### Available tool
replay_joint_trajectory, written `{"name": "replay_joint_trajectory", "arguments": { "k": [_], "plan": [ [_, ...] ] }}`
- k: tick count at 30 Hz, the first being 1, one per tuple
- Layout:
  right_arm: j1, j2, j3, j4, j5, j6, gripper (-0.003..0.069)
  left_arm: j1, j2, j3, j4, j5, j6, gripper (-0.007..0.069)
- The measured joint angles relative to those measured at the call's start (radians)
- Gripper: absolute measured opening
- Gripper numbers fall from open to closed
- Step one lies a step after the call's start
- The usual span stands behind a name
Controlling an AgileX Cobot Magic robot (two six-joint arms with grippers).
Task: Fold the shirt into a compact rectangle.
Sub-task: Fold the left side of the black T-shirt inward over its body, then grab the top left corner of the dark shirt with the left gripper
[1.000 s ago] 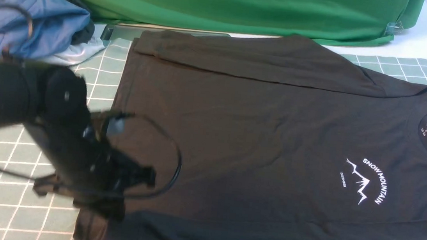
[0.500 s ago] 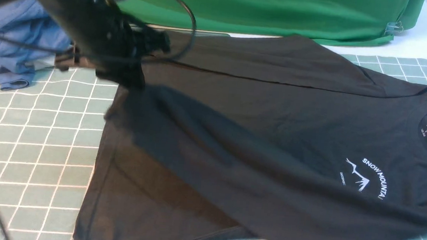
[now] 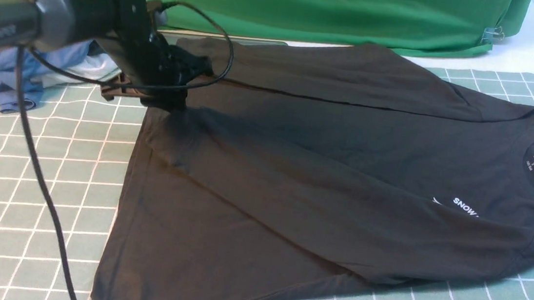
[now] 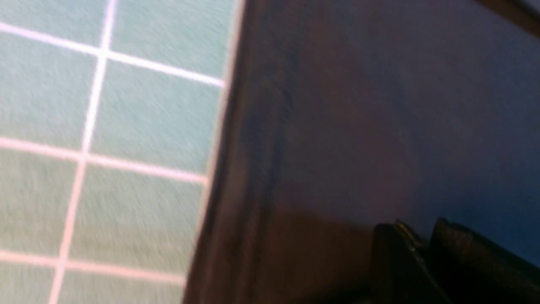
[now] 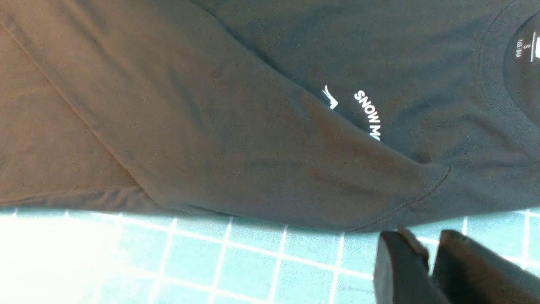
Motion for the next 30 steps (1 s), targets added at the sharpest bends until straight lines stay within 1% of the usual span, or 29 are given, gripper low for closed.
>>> {"name": "replay_joint_trajectory", "arguments": {
  "k": [4, 5, 6, 7, 9, 10, 12, 13, 15, 19, 21, 22, 23, 26, 30],
  "plan": [
    [0.0, 0.0, 0.0, 0.0, -0.002, 0.0, 0.0156, 0.05, 0.016, -0.077, -0.002, -0.029, -0.034, 0.0261],
    [0.0, 0.0, 0.0, 0.0, -0.002, 0.0, 0.0156, 0.07, 0.02, -0.116, -0.022, -0.032, -0.037, 0.0309],
    [0.0, 0.0, 0.0, 0.0, -0.002, 0.0, 0.0156, 0.07, 0.02, -0.123, -0.022, -0.032, -0.037, 0.0315],
    [0.0, 0.0, 0.0, 0.0, -0.004, 0.0, 0.0156, 0.091, 0.03, -0.173, -0.068, -0.033, -0.037, 0.0355],
    [0.0, 0.0, 0.0, 0.0, -0.006, 0.003, 0.0156, 0.111, 0.054, -0.247, -0.174, -0.025, -0.008, 0.0395],
    [0.0, 0.0, 0.0, 0.0, -0.007, 0.003, 0.0156, 0.112, 0.057, -0.253, -0.184, -0.023, -0.004, 0.0398],
    [0.0, 0.0, 0.0, 0.0, -0.011, 0.004, 0.0158, 0.123, 0.121, -0.325, -0.302, 0.008, 0.056, 0.0417],
    [0.0, 0.0, 0.0, 0.0, -0.011, 0.004, 0.0158, 0.123, 0.121, -0.329, -0.309, 0.011, 0.059, 0.0417],
    [0.0, 0.0, 0.0, 0.0, -0.013, 0.007, 0.0158, 0.123, 0.202, -0.384, -0.358, 0.055, 0.073, 0.0412],
    [0.0, 0.0, 0.0, 0.0, -0.01, 0.007, 0.0158, 0.123, 0.291, -0.429, -0.382, 0.089, 0.073, 0.04],
    [0.0, 0.0, 0.0, 0.0, -0.004, 0.007, 0.0158, 0.124, 0.352, -0.46, -0.432, 0.084, 0.073, 0.0382],
    [0.0, 0.0, 0.0, 0.0, -0.004, 0.007, 0.0158, 0.124, 0.355, -0.464, -0.436, 0.082, 0.073, 0.0381],
    [0.0, 0.0, 0.0, 0.0, -0.003, 0.007, 0.0158, 0.125, 0.371, -0.476, -0.473, 0.066, 0.073, 0.0375],
    [0.0, 0.0, 0.0, 0.0, -0.002, 0.012, 0.0158, 0.125, 0.388, -0.489, -0.531, 0.004, 0.073, 0.0375],
    [0.0, 0.0, 0.0, 0.0, -0.004, 0.02, 0.0158, 0.125, 0.402, -0.49, -0.539, -0.051, 0.073, 0.0374]
  ]
}}
